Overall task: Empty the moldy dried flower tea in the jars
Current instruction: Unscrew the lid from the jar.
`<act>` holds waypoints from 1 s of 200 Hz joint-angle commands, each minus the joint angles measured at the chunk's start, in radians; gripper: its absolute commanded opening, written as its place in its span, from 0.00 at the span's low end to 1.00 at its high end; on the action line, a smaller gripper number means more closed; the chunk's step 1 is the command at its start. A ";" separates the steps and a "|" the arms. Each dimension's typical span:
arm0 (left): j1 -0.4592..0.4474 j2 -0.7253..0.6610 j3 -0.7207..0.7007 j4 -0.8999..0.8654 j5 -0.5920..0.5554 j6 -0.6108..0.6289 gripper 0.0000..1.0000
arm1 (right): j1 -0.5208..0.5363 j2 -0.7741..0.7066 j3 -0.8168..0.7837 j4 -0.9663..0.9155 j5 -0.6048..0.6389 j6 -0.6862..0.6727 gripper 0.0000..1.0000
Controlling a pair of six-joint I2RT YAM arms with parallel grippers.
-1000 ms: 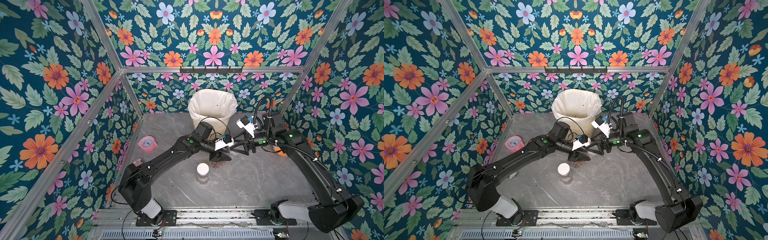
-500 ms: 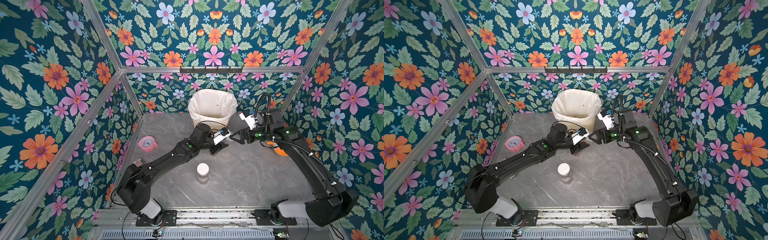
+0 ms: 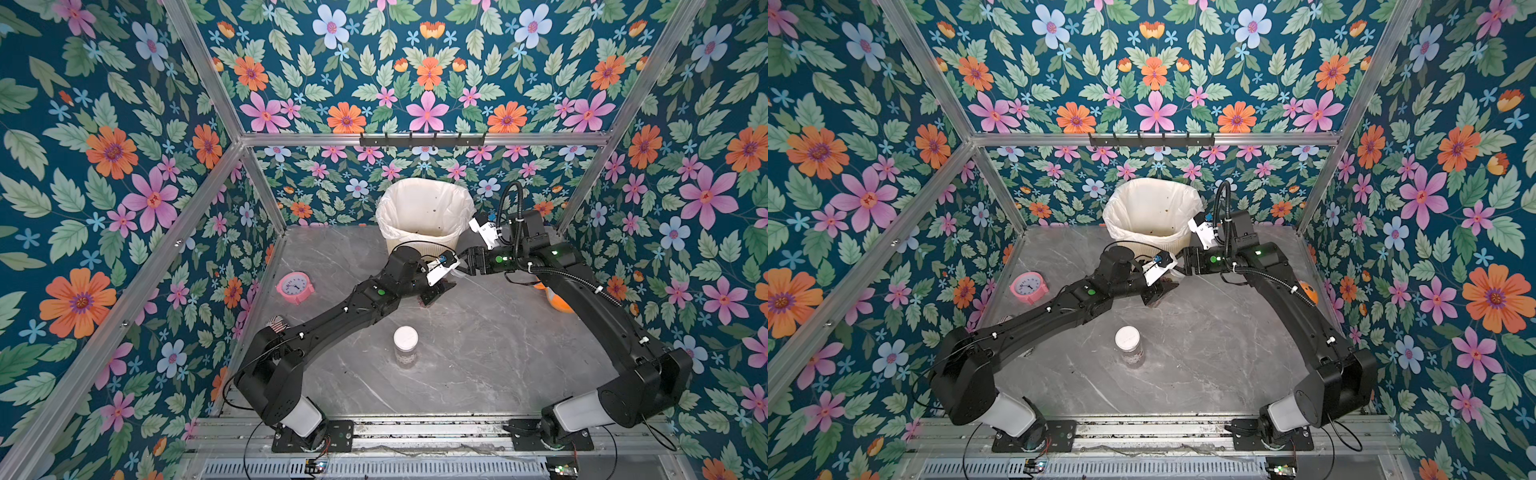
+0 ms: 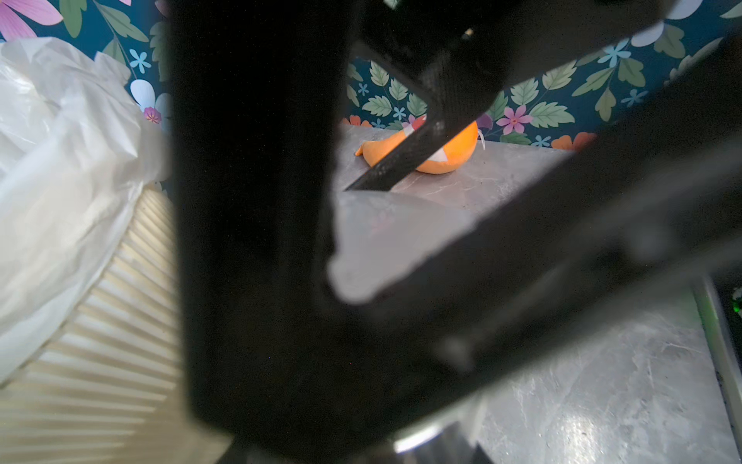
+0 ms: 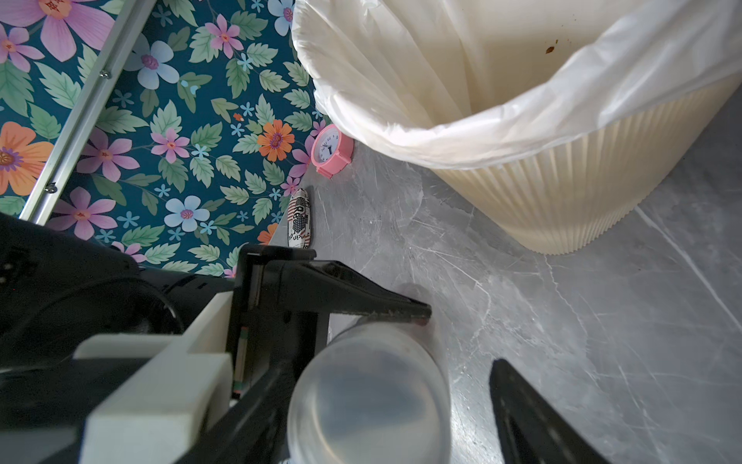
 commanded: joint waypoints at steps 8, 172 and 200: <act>-0.002 -0.001 0.008 0.008 0.005 -0.001 0.47 | 0.005 -0.006 0.015 -0.015 -0.034 -0.027 0.72; 0.000 -0.016 0.094 -0.288 0.646 0.098 0.48 | 0.001 -0.139 -0.052 -0.343 -0.405 -0.656 0.60; 0.000 0.002 0.134 -0.372 0.622 0.140 0.47 | 0.001 -0.174 -0.086 -0.305 -0.356 -0.657 0.73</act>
